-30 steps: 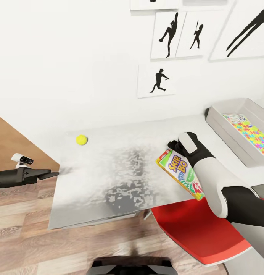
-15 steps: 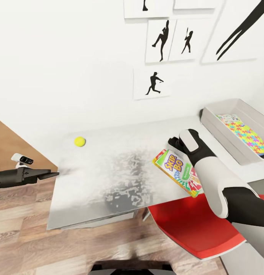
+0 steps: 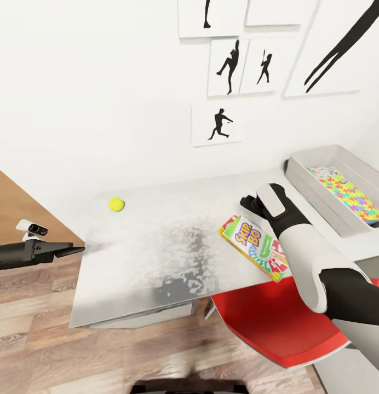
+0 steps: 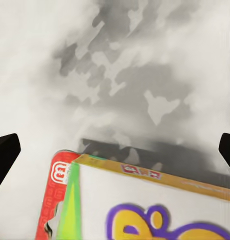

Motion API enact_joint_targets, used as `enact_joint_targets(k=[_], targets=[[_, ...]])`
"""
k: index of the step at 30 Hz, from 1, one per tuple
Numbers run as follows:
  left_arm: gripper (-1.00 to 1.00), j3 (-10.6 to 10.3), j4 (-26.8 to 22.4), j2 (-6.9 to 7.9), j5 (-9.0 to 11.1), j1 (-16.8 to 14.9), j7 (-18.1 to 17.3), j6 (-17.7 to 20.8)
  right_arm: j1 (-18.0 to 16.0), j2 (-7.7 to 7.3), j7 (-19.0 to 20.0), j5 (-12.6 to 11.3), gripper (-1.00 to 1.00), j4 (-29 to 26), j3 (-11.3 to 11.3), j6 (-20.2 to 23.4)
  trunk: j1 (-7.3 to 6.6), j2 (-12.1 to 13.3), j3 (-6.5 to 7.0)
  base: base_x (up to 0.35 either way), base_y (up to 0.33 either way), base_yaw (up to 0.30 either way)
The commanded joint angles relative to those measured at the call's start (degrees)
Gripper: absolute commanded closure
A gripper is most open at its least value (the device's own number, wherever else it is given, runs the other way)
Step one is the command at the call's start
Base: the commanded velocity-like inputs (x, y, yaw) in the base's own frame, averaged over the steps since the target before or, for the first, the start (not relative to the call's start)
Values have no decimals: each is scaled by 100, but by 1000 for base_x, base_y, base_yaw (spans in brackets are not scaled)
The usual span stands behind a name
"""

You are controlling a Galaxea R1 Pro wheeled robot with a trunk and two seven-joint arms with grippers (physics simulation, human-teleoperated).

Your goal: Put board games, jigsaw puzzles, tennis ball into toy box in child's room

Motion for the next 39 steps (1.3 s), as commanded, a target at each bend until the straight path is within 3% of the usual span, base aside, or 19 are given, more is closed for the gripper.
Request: enact_joint_targets(k=[1,12,20,39], targets=[[-100,-4,-1,3,2,-3,-19,61,-2,-11,-45,-43,-100,6,25,19,4,-9,1,-22,0,0],[-100,-5,-1,3,2,-3,-19,61,68,-29,-18,-43,-100,105,33,33,4,-9,82,-50,0,0],[-100,-4,-1,3,2,-3,-19,61,72,-25,15,-45,-100,547,37,50,4,-9,87,-6,0,0],[-100,-4,-1,3,2,-3,-19,61,72,37,26,-32,-100,615,72,57,4,-9,87,-13,4,0]])
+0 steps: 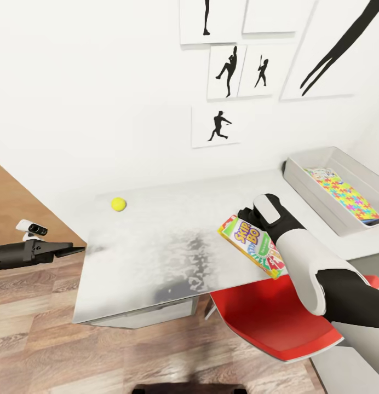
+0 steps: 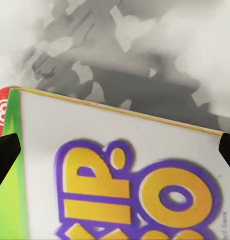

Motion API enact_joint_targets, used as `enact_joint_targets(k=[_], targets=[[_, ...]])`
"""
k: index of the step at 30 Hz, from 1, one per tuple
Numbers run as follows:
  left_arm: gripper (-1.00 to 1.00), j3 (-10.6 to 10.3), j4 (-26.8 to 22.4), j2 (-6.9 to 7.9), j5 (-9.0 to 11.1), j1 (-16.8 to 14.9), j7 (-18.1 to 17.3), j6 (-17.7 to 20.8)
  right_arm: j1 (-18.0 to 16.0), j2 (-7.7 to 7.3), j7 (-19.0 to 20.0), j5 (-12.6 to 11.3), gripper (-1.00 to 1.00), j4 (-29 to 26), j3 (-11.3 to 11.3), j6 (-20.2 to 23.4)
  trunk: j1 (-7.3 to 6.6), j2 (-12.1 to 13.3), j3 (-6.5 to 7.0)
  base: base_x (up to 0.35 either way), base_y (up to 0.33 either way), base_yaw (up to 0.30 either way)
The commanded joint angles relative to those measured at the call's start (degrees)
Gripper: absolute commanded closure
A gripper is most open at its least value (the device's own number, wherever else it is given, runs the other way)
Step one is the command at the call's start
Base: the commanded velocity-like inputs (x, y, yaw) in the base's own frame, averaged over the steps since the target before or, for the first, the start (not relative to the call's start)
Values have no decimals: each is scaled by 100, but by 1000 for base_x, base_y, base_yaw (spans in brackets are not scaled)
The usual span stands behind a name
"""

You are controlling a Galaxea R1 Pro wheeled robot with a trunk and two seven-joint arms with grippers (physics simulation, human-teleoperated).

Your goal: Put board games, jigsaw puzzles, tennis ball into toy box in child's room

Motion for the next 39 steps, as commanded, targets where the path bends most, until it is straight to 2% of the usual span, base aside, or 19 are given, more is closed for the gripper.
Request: enact_joint_targets(k=[1,16,27,39], targets=[[-100,-4,-1,3,3,-3,-19,61,-4,-3,-46,-47,-100,-5,35,14,3,-10,-9,0,81,0],[-100,-5,-1,3,3,-3,-19,61,-4,-20,-54,-18,-100,-14,46,17,3,-10,-9,0,11,0],[-100,-10,-1,3,3,-3,-19,61,-13,-77,-59,19,-100,-53,58,216,3,-10,-9,0,-174,0],[-100,-10,-1,3,3,-3,-19,56,-13,-106,-105,16,-100,-31,38,227,3,-10,-9,28,-54,0]])
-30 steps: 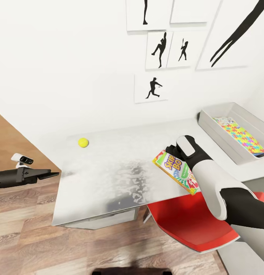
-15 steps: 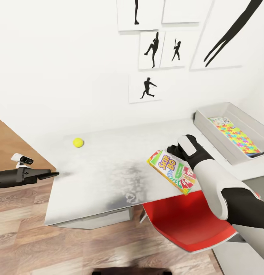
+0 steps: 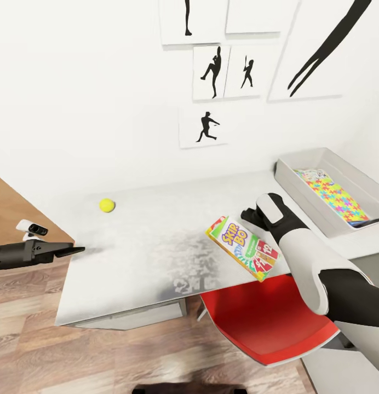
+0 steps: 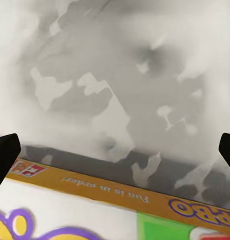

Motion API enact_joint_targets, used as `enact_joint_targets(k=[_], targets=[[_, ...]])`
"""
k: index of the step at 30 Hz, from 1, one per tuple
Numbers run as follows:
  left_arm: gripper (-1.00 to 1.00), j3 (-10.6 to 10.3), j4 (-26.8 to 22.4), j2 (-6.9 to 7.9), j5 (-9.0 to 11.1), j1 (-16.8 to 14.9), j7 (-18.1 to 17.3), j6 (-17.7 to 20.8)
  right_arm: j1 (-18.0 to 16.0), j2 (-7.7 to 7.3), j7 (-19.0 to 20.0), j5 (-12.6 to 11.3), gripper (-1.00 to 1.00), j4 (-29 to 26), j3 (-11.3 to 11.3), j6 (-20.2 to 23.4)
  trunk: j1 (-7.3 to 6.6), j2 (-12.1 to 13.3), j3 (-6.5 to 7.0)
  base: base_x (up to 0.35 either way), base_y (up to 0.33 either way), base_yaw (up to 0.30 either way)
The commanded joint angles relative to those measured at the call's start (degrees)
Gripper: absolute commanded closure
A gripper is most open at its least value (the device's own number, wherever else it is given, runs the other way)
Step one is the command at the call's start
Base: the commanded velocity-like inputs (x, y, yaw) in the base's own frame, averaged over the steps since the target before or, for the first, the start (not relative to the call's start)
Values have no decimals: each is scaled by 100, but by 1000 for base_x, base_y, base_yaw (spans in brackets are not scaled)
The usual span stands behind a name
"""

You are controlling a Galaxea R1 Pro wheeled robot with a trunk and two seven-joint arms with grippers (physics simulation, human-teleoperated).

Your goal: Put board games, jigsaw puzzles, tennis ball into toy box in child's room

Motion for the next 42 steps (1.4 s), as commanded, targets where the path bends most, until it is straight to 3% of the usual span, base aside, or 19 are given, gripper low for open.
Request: enact_joint_targets(k=[1,14,32,42], targets=[[-100,-2,-1,3,3,-3,-19,61,-4,-5,-52,-46,-100,1,33,20,3,-10,-9,3,-5,0],[-100,-7,-1,3,-3,-3,-19,65,-1,-11,-68,-56,-100,388,14,7,3,-10,-9,-35,-1,0],[-100,-7,-1,3,2,-3,-19,64,5,2,-4,-82,-100,409,7,-16,3,-10,-9,-36,7,0],[-100,-7,-1,3,3,-3,-19,64,5,11,-4,-78,-100,409,7,-14,3,-10,-9,-3,226,0]])
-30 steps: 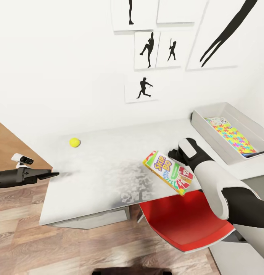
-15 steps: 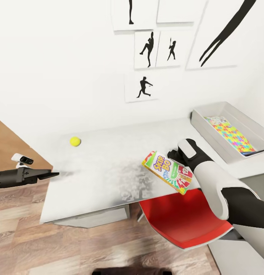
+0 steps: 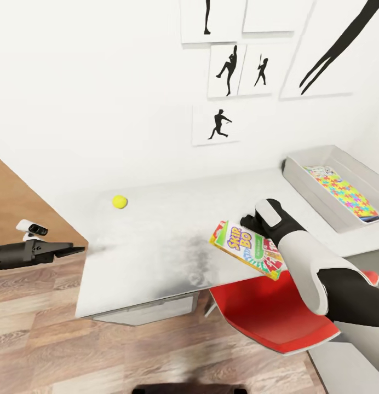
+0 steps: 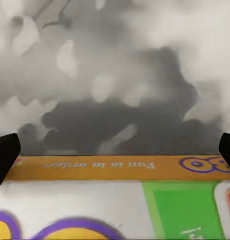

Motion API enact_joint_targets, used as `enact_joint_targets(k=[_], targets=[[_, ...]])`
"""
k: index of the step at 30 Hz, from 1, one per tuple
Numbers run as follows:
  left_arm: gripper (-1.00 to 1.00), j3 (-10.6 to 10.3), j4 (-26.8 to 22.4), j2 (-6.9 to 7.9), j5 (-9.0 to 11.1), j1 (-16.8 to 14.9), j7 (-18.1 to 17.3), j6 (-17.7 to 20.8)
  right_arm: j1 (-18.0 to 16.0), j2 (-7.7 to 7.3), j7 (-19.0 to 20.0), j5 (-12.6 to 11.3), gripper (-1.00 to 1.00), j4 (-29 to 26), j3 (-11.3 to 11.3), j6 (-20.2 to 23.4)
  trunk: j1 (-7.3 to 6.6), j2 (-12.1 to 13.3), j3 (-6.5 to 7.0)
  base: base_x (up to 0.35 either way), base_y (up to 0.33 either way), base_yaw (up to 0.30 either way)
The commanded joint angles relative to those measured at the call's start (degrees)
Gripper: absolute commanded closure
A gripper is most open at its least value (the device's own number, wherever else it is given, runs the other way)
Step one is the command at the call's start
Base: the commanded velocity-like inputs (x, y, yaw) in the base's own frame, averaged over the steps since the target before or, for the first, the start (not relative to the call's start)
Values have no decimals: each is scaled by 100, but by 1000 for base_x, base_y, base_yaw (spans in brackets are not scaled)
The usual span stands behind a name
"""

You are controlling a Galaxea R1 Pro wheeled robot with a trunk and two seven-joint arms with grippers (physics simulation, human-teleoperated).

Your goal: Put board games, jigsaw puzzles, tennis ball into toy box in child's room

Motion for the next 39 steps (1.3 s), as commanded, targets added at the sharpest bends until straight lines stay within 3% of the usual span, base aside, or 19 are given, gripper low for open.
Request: enact_joint_targets(k=[1,24,39], targets=[[-100,-4,1,3,3,-3,-20,61,-4,-2,-44,-47,-100,-7,31,21,3,-10,-9,0,280,0],[-100,-4,1,3,3,-3,-20,62,-4,-11,-57,-54,-100,-7,31,56,3,-10,-9,-4,99,0],[-100,-4,1,3,3,-3,-20,62,-4,-15,-44,-66,-100,-7,31,55,3,-10,-9,-58,8,0]])
